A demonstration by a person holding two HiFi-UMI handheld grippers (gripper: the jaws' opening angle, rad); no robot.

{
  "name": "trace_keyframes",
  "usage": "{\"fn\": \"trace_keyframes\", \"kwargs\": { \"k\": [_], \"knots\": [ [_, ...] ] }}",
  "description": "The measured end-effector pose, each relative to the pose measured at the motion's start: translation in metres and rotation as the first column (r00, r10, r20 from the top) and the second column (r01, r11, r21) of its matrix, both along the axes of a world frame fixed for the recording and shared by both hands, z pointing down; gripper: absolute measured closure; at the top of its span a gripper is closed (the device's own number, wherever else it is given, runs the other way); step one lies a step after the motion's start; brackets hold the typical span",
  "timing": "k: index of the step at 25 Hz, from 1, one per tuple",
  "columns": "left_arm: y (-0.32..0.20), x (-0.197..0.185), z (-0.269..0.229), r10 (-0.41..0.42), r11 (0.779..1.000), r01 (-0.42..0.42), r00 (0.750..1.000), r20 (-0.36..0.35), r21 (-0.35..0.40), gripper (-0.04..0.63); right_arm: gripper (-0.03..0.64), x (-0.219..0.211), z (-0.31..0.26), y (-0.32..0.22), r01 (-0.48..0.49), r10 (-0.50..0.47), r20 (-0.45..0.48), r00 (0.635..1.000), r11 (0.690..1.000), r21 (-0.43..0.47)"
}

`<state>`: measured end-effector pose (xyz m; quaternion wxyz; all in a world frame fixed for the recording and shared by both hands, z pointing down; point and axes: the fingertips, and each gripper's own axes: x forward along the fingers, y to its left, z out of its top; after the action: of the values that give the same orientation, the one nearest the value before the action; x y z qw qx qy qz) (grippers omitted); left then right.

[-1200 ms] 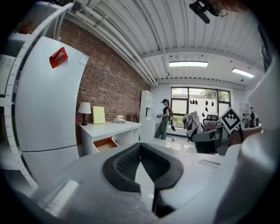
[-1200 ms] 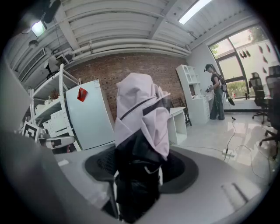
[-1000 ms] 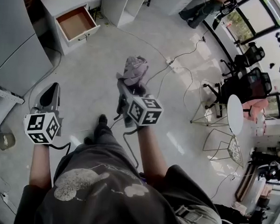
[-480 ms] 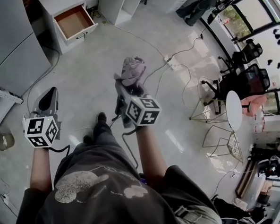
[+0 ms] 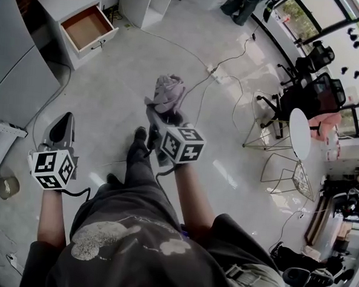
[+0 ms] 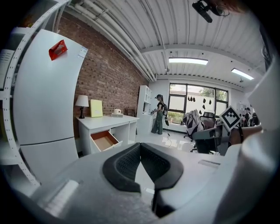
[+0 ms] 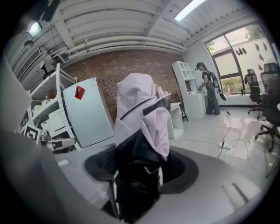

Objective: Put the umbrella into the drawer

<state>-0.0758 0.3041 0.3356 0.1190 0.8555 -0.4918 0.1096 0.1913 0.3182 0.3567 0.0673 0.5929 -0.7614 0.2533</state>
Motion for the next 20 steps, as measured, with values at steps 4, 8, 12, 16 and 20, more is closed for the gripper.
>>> {"fn": "trace_keyframes", "kwargs": {
  "k": [4,8,12,16,20],
  "knots": [
    [-0.026,0.019,0.009,0.008,1.000,-0.007,1.000,0.009,-0.016,0.584,0.353,0.021,0.011,-0.024,-0.002,0.002,0.006,1.000,1.000,-0.020],
    [-0.070,0.040,0.018,-0.003,0.999,0.004,1.000,0.023,-0.033,0.584,0.353,0.047,0.025,-0.070,-0.013,0.014,0.024,1.000,0.999,-0.042],
    [-0.130,0.068,0.015,-0.018,0.999,0.019,0.999,0.042,-0.028,0.584,0.353,0.074,0.029,-0.134,0.005,-0.002,0.045,0.999,0.999,-0.053],
    [-0.197,0.095,0.003,-0.059,0.998,0.059,0.997,0.041,-0.014,0.584,0.353,0.102,0.020,-0.210,0.046,-0.044,0.052,0.998,0.998,-0.038],
    [-0.239,0.116,-0.005,-0.113,0.994,0.113,0.993,0.035,-0.002,0.584,0.353,0.119,0.009,-0.262,0.106,-0.105,0.051,0.993,0.994,-0.021]
  ]
}}
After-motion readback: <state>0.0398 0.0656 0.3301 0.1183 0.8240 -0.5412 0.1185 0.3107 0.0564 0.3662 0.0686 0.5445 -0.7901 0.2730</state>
